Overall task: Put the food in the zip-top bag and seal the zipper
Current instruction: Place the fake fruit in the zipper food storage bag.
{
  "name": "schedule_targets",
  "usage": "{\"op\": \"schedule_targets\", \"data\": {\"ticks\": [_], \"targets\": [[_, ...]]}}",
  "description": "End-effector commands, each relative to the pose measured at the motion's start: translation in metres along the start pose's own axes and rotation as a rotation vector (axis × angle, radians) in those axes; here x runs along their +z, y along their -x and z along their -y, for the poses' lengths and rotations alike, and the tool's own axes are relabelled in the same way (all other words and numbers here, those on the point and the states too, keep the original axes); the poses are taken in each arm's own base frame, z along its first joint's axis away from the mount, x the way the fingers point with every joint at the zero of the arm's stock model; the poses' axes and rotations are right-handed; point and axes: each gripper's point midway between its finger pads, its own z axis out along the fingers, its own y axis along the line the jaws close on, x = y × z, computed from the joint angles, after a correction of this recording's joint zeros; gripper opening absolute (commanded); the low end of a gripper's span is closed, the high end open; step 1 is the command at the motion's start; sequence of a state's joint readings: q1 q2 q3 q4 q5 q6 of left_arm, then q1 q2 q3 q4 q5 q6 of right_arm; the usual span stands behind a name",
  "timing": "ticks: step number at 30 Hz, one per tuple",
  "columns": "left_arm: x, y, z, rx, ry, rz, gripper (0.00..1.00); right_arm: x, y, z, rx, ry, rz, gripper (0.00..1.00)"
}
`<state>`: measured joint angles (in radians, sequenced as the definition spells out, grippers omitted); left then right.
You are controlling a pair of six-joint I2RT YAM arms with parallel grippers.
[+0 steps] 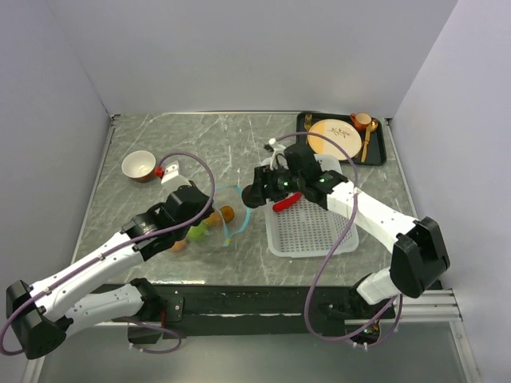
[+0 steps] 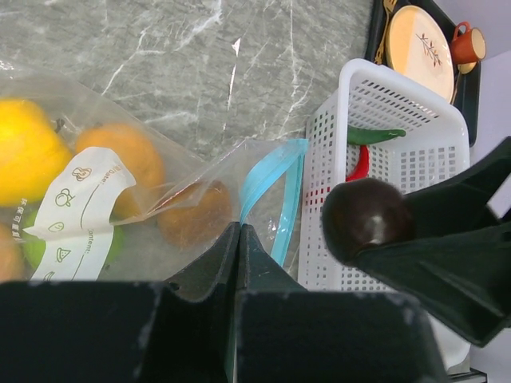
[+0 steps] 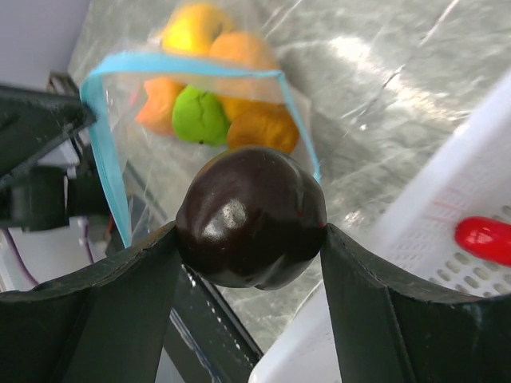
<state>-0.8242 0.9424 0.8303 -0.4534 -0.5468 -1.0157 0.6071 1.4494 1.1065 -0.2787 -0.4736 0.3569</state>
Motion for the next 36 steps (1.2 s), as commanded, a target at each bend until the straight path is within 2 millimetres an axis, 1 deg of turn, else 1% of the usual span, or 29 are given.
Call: {"op": "schedule_targets", "data": {"ticks": [1, 6, 7, 11, 15, 16, 17, 21, 22, 27, 31, 36], "targets": [[-0.004, 0.008, 0.002, -0.029, -0.015, 0.029, 0.05, 0.003, 0.004, -0.019, -0.074, 0.054, -0.024, 0.52], [-0.005, 0.010, 0.003, -0.032, -0.021, 0.035, 0.06, 0.010, -0.003, -0.030, -0.112, 0.088, -0.064, 0.53], [-0.005, 0.010, 0.003, -0.031, -0.022, 0.033, 0.06, 0.010, -0.004, -0.035, -0.122, 0.099, -0.071, 0.53], [-0.004, 0.010, 0.004, -0.024, -0.020, 0.029, 0.05, 0.019, -0.008, -0.043, -0.134, 0.110, -0.093, 0.53], [-0.005, 0.012, 0.006, -0.021, -0.020, 0.031, 0.05, 0.034, -0.011, -0.047, -0.130, 0.106, -0.123, 0.54], [-0.005, 0.012, 0.006, -0.024, -0.021, 0.031, 0.05, 0.036, -0.009, -0.052, -0.135, 0.113, -0.122, 0.54], [-0.005, 0.012, 0.006, -0.023, -0.023, 0.032, 0.05, 0.041, -0.012, -0.053, -0.128, 0.115, -0.133, 0.54], [-0.009, 0.016, 0.005, -0.023, -0.023, 0.041, 0.05, 0.048, -0.006, -0.061, -0.128, 0.115, -0.116, 0.54], [-0.009, 0.016, 0.005, -0.025, -0.021, 0.044, 0.05, 0.049, -0.003, -0.063, -0.130, 0.118, -0.111, 0.55], [-0.011, 0.018, 0.003, -0.037, -0.025, 0.054, 0.06, 0.056, -0.005, -0.070, -0.129, 0.133, -0.121, 0.58], [-0.011, 0.020, 0.004, -0.040, -0.024, 0.057, 0.06, 0.059, -0.006, -0.079, -0.138, 0.165, -0.129, 0.58], [-0.011, 0.019, 0.003, -0.039, -0.026, 0.056, 0.05, 0.060, -0.008, -0.087, -0.147, 0.190, -0.136, 0.62]]}}
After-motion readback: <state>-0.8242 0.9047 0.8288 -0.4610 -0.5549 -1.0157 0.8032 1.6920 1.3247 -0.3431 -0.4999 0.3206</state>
